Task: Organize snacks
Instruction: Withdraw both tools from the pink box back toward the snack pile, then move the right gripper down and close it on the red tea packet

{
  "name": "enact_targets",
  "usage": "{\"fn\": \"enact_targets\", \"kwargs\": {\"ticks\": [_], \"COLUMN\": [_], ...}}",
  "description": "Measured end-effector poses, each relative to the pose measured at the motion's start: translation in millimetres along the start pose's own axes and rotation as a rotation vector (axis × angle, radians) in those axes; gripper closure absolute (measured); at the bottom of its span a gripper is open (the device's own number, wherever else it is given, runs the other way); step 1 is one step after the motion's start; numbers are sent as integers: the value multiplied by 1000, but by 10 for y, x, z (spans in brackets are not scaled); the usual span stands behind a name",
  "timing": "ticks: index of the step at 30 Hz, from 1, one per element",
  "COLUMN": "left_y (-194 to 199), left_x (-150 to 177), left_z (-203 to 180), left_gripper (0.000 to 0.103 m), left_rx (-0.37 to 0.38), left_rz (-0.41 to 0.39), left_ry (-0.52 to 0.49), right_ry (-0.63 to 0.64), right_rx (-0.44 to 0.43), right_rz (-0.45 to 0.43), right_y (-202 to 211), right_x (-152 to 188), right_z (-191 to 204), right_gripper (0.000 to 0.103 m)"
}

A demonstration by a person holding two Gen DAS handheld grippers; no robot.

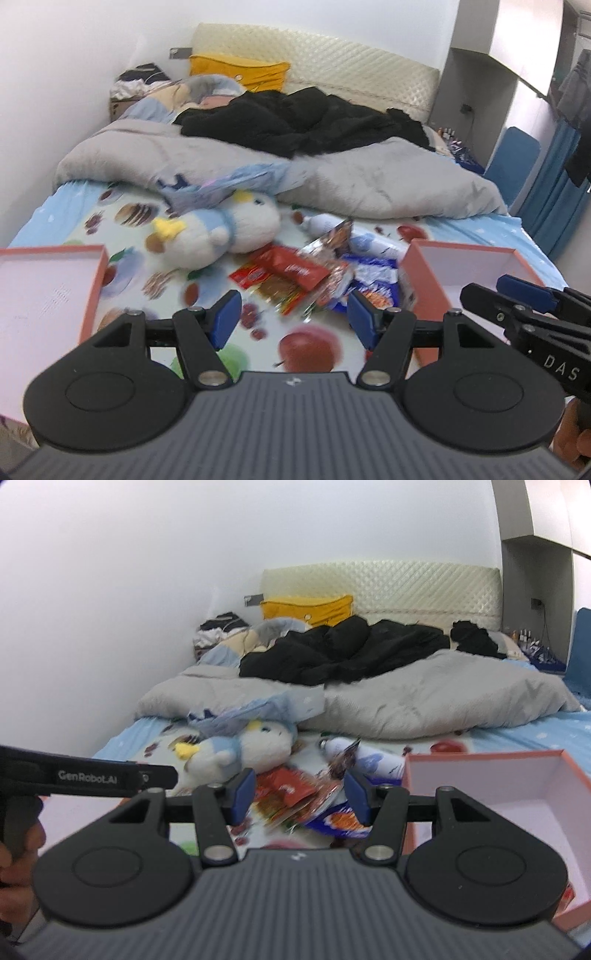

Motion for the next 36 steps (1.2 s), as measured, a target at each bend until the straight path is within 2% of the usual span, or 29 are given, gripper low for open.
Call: {"fn": "enact_targets", "kwargs": {"ticks": [7,16,24,30,36], "left_y": [15,31,29,-185,-586], "left_x": [340,755,1037,1113,1123], "left_z": [276,406,507,560,496], "left_gripper": [34,34,34,34,34], "left_rx": [6,42,42,38,52], "left_rz": [33,86,118,144,187], "left_ry": [46,107,132,145,127], "right_ry": [-2,-23,-36,-44,-80], "right_rx": [25,68,106,145,190], "right_rz": [30,105,162,196,241], "right_y": [9,35,94,-79,-428], "right_x": [224,672,987,1166,1315], "right_z": [207,366,391,281,79], "right_gripper": [47,47,47,47,47]}}
Point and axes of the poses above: each gripper's, at about its wrist camera, not at the fingertips, and y roughly against the way its jaws point, z to its left, x to its underside, the point moved 9 cm from there along -y, roughly the way its jaws point, and after that the axes turned 1 degree about -x, right-handed, at the moved point
